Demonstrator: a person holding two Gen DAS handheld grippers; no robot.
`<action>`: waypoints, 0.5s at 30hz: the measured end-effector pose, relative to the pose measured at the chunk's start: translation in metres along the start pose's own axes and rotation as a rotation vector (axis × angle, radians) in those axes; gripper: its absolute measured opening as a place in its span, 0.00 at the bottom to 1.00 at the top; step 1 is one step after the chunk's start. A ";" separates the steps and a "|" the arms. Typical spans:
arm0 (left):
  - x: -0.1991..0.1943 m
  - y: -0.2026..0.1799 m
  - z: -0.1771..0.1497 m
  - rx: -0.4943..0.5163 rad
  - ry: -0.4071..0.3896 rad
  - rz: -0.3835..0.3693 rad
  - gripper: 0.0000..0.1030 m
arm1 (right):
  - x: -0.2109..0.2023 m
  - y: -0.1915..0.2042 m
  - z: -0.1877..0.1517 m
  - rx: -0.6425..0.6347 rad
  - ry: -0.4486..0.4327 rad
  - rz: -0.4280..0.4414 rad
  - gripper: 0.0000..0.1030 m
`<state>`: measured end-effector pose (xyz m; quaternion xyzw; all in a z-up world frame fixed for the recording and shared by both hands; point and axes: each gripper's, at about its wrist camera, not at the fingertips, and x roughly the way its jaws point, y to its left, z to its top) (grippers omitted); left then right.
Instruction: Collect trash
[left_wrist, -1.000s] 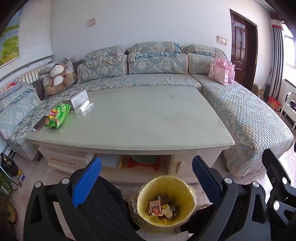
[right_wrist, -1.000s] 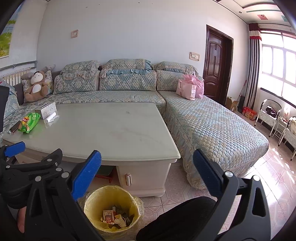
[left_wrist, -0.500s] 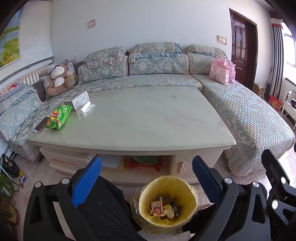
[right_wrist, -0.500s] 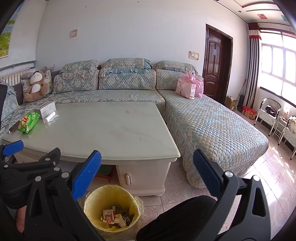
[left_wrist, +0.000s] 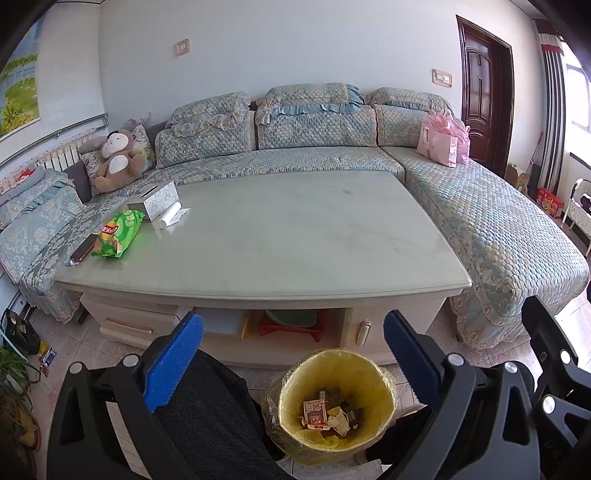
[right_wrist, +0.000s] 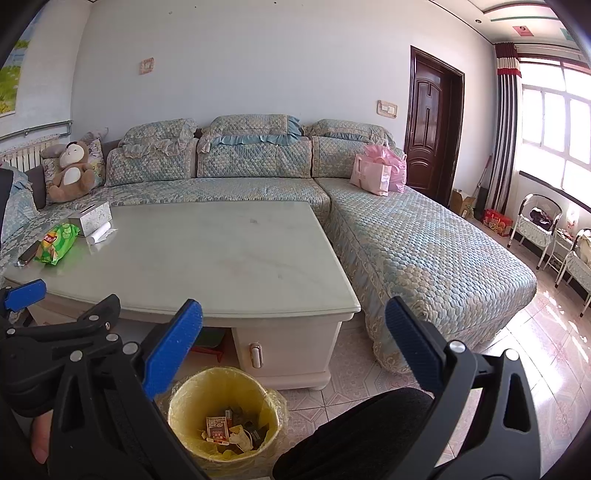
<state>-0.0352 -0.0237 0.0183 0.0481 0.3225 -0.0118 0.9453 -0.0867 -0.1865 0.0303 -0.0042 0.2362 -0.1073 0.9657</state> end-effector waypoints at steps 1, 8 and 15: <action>0.000 0.000 0.000 0.000 -0.001 0.001 0.93 | 0.000 0.000 0.000 0.000 0.001 0.000 0.94; 0.000 0.001 0.000 0.002 0.000 -0.001 0.93 | 0.001 -0.001 0.000 0.000 0.002 0.001 0.94; 0.000 0.001 -0.001 0.003 0.001 -0.001 0.93 | 0.001 -0.001 0.000 0.001 0.003 0.002 0.94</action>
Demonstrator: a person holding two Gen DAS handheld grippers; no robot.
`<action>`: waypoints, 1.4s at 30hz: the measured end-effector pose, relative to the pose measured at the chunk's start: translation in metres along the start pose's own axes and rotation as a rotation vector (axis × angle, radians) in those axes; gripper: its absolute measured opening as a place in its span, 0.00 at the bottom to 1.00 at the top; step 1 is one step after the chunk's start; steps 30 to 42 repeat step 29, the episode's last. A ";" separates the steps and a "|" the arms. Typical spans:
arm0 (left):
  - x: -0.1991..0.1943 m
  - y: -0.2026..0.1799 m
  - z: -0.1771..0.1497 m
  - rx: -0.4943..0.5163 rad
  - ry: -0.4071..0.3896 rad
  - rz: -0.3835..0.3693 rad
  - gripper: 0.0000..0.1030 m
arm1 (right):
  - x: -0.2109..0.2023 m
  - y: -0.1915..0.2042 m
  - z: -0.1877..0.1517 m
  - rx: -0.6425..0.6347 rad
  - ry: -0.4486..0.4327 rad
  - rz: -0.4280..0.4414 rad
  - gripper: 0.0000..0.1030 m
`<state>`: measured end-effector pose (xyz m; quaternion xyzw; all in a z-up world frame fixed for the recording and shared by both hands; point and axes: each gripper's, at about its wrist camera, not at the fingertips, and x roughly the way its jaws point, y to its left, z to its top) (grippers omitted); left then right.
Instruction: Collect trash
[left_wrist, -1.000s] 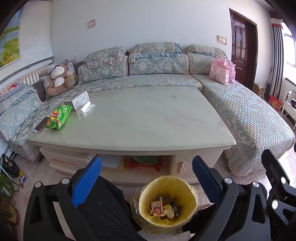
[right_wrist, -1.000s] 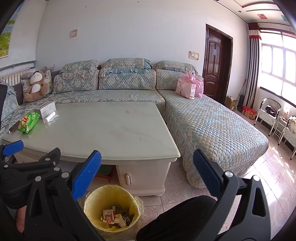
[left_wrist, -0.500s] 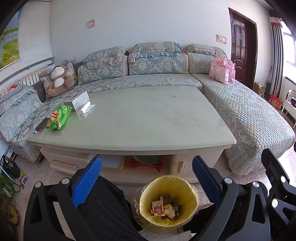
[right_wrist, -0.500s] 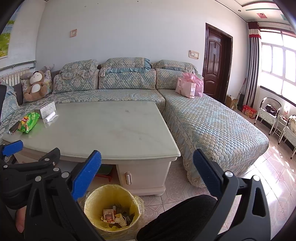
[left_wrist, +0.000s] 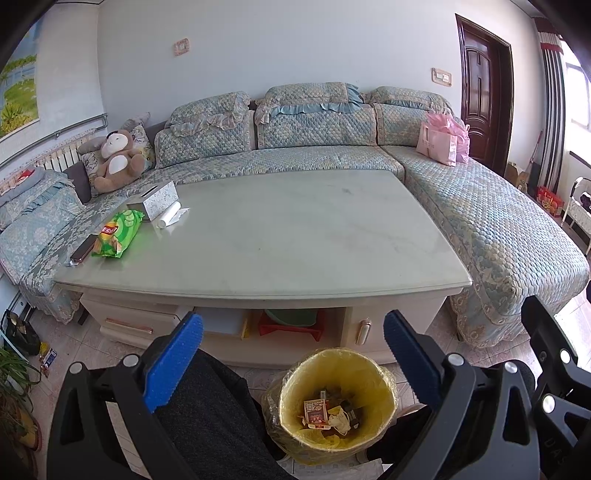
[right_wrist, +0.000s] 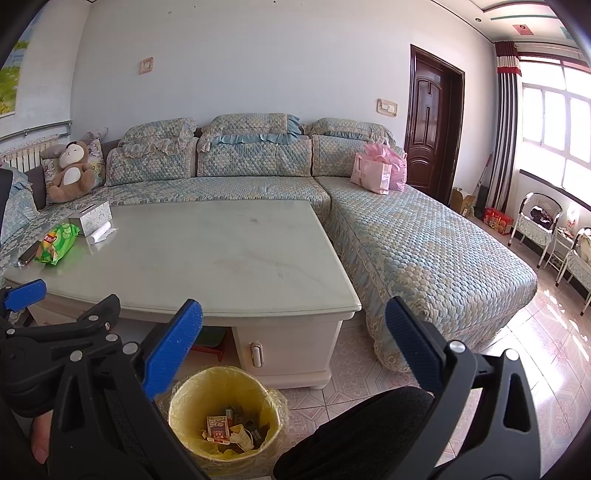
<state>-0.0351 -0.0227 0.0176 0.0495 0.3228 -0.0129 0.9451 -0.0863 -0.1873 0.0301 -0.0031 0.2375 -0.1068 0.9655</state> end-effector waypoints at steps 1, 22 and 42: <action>0.001 0.001 0.000 -0.001 0.001 -0.001 0.93 | 0.000 0.000 0.000 0.000 0.001 0.000 0.94; 0.003 0.003 -0.004 0.006 -0.001 0.010 0.93 | 0.003 0.000 -0.002 0.003 0.010 0.011 0.94; 0.005 0.003 -0.003 -0.001 0.010 0.000 0.93 | 0.004 -0.001 -0.002 0.003 0.011 0.009 0.94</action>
